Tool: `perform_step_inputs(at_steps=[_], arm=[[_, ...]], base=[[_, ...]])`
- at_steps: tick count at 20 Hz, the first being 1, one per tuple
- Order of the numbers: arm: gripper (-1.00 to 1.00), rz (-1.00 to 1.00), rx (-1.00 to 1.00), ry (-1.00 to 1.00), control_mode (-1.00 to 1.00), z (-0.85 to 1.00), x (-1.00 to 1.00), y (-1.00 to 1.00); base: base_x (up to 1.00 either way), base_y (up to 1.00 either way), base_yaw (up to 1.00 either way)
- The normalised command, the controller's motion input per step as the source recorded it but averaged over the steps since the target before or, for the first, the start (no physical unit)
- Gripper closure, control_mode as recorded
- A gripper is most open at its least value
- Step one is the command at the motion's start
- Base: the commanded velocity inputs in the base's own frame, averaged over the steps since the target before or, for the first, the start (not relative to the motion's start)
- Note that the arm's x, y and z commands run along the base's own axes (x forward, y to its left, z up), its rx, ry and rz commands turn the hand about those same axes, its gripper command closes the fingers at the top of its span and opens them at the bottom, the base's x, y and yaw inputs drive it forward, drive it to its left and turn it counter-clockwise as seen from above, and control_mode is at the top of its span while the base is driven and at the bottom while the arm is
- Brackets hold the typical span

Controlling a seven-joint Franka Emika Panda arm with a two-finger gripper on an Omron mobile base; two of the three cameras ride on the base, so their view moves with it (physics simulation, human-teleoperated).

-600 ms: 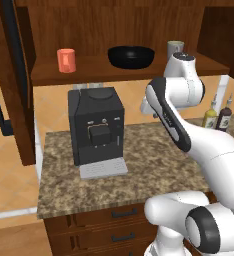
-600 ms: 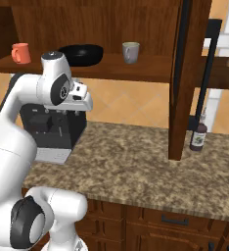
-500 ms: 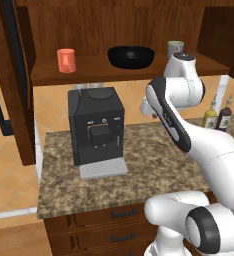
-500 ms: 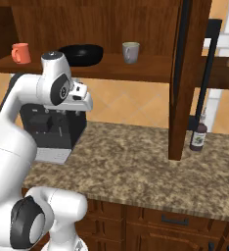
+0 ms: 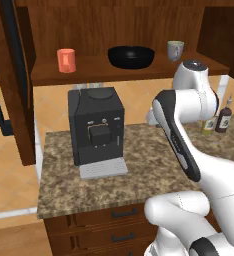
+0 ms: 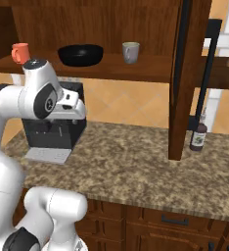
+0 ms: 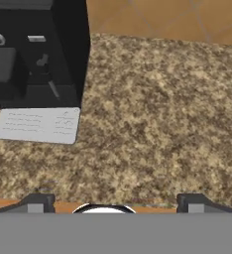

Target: Gather all objects into one cabinet and sort the glasses and bowls to opposite sides.

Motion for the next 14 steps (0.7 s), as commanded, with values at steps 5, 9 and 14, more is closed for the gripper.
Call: perform_step_inputs(at_steps=[5, 9, 14], arm=[[-1.00, 0.00, 0.00, 0.00, 1.00, 0.00, 0.00, 0.00], [-1.00, 0.00, 0.00, 0.00, 1.00, 0.00, 0.00, 0.00], [-1.00, 0.00, 0.00, 0.00, 1.00, 0.00, 0.00, 0.00]], base=[[-0.98, -0.13, -0.06], [-1.00, -0.43, -0.05], [-0.37, -0.85, -0.06]])
